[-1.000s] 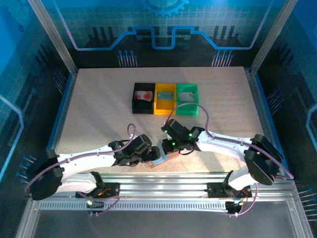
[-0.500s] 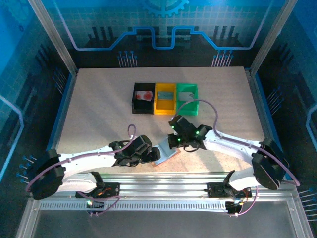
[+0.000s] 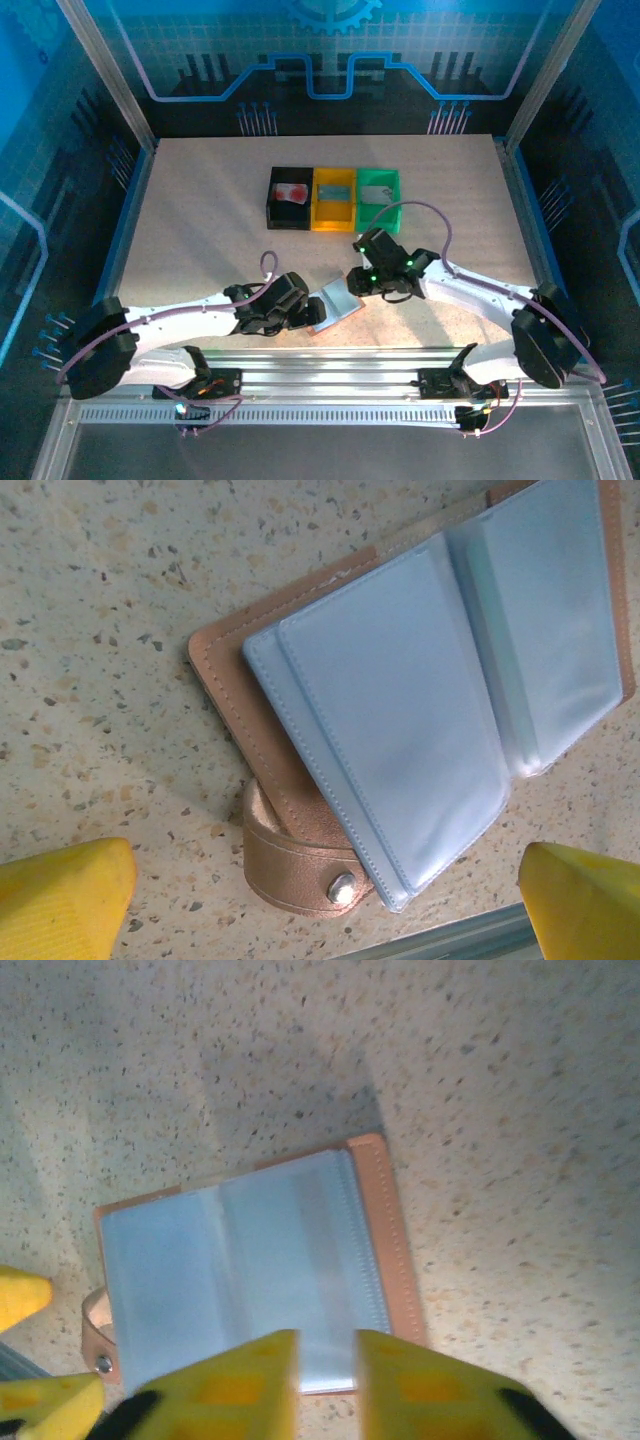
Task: Take the credit cards out of the card holder
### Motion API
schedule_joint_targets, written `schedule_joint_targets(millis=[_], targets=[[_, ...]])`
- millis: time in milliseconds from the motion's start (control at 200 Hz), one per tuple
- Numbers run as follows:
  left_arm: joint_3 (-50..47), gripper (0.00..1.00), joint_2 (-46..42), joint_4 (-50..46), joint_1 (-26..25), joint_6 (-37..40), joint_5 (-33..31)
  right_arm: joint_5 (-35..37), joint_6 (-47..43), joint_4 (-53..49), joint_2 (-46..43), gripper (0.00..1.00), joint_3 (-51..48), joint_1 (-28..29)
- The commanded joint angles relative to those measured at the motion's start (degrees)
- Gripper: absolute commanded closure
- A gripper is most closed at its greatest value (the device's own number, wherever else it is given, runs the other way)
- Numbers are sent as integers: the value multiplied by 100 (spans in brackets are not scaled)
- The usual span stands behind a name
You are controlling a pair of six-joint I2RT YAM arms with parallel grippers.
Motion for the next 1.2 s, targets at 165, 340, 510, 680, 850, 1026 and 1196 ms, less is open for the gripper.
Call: schedule_joint_targets(millis=[165,340,510,680,850,1026,1196], targets=[[169,1,363,-299,71,-299,-70,-560,-243,351,594,61,-14,-1],[368,1,692,36,72,-488,112,-785,-210,636,932,63,-49,-23],[282,1,802,513,71,-699,142,-756,-173,794,986,65,-207,-94],[125,1,990,1144,71,-912,217,-744,-138,919,981,65,-396,-276],[299,1,1203,1386,71,-971,149,-735,-151,987,975,65,-493,-319],[589,1,1454,1486,70,-966,99,-869,-112,1140,934,76,-610,-306],[752,1,1776,1757,71,-1045,157,-947,-68,1209,842,83,-719,-276]])
